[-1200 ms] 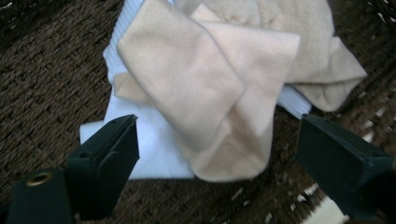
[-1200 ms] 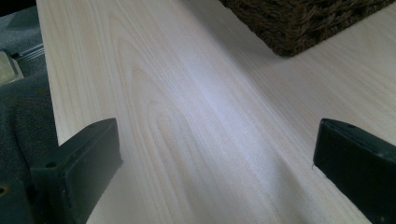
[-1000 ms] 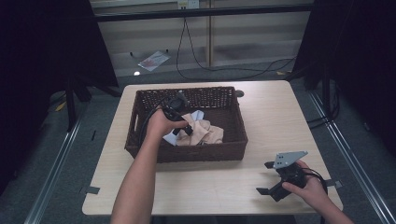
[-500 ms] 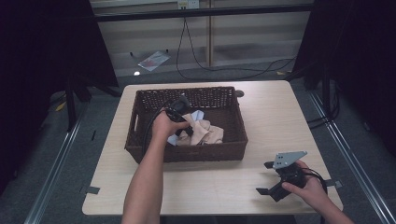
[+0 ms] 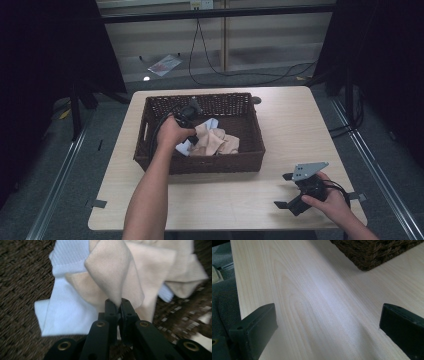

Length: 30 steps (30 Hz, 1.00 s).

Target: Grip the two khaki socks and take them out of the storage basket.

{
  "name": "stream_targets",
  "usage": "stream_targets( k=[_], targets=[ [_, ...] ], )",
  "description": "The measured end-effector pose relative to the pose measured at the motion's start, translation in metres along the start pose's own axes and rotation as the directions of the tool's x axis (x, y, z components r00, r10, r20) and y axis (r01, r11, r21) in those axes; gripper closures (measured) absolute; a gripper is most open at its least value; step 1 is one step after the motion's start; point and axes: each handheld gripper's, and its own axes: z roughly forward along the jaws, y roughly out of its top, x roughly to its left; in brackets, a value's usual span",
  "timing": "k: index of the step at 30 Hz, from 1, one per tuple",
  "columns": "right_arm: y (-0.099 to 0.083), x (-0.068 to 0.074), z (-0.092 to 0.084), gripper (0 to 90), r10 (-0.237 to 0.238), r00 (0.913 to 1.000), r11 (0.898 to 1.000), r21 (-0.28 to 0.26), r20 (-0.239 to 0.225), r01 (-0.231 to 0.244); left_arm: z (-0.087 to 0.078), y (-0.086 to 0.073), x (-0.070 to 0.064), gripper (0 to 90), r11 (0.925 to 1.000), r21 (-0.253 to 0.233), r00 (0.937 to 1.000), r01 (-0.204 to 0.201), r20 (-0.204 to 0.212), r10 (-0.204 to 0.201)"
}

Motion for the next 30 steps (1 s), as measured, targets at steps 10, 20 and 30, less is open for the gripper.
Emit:
stream_targets(
  k=[10,20,30],
  targets=[
    [0.001,0.001,0.001,0.8,-0.005,1.0,1.0,0.004,0.003,0.005,-0.05,0.001,-0.014,86.7,0.9995,-0.02,0.9989,-0.026,0.039,0.027],
    [0.001,0.001,0.001,0.8,-0.004,1.0,1.0,0.007,0.002,0.004,-0.079,0.0,-0.032,86.6,0.9973,-0.014,0.9933,-0.072,0.089,0.073],
    [0.001,0.001,0.0,0.8,-0.004,1.0,1.0,0.006,0.005,0.004,-0.098,-0.004,-0.049,86.6,0.9908,-0.046,0.9843,-0.127,0.117,0.132]
  ],
)
